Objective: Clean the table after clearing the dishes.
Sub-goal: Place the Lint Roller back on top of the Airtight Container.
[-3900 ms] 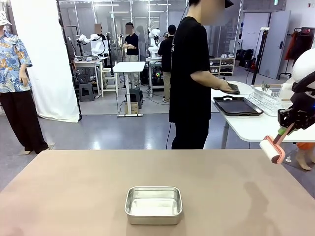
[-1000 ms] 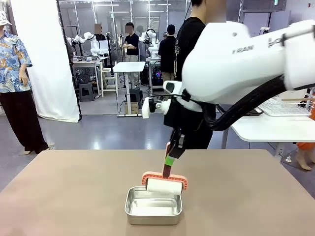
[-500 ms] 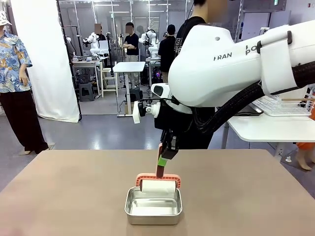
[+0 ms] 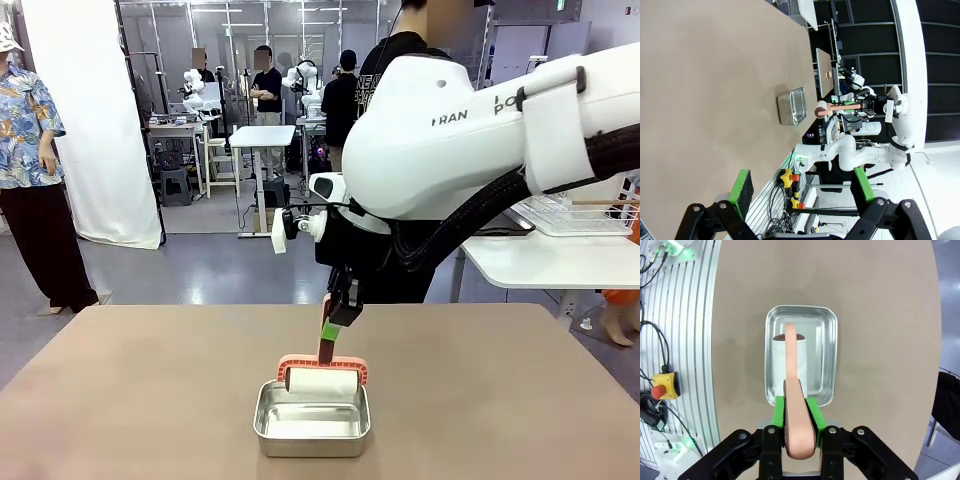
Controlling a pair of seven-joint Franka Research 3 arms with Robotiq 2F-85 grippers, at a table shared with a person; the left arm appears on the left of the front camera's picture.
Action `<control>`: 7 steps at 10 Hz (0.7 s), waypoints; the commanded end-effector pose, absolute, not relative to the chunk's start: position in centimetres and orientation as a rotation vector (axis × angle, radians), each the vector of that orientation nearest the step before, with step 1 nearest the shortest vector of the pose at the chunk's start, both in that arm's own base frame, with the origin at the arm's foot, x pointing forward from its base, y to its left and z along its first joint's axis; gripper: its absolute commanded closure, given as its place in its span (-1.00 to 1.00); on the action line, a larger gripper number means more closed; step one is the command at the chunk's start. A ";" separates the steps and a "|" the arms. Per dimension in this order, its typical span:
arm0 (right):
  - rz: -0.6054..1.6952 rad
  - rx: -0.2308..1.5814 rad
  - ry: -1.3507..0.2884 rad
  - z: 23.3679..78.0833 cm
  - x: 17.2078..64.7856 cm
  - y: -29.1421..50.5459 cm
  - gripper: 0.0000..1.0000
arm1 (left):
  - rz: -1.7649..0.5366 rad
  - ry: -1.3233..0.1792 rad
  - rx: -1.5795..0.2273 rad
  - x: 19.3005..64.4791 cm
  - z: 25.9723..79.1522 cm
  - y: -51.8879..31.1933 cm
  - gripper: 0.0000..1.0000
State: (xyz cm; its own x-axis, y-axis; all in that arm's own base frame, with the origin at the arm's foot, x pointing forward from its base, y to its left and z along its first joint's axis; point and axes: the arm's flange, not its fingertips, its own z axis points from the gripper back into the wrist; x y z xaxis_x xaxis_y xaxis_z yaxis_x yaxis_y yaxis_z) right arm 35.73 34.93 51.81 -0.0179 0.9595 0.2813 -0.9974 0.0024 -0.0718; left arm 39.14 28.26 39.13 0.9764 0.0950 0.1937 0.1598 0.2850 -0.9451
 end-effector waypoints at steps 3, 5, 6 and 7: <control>1.596 0.187 -0.285 48.8 36.9 36.5 0.55 | -0.043 -0.238 -1.286 38.7 39.3 28.2 -1.00; 1.598 0.170 -0.248 47.3 38.0 37.4 0.55 | -0.043 -0.238 -1.286 38.7 39.3 28.2 -1.00; 1.592 0.163 -0.245 46.6 38.5 37.8 0.55 | -0.043 -0.238 -1.286 38.7 39.3 28.2 -1.00; 1.585 0.135 -0.254 46.1 39.1 38.0 0.55 | -0.043 -0.238 -1.286 38.7 39.3 28.2 -1.00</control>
State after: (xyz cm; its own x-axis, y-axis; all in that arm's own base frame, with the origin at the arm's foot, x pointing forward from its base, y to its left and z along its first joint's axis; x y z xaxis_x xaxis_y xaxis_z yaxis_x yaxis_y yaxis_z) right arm 38.40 37.34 46.02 -0.0274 0.9672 0.2527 -0.9990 -0.0179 -0.0398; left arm 39.14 28.26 39.13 0.9764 0.0950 0.1938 0.1598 0.2850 -0.9451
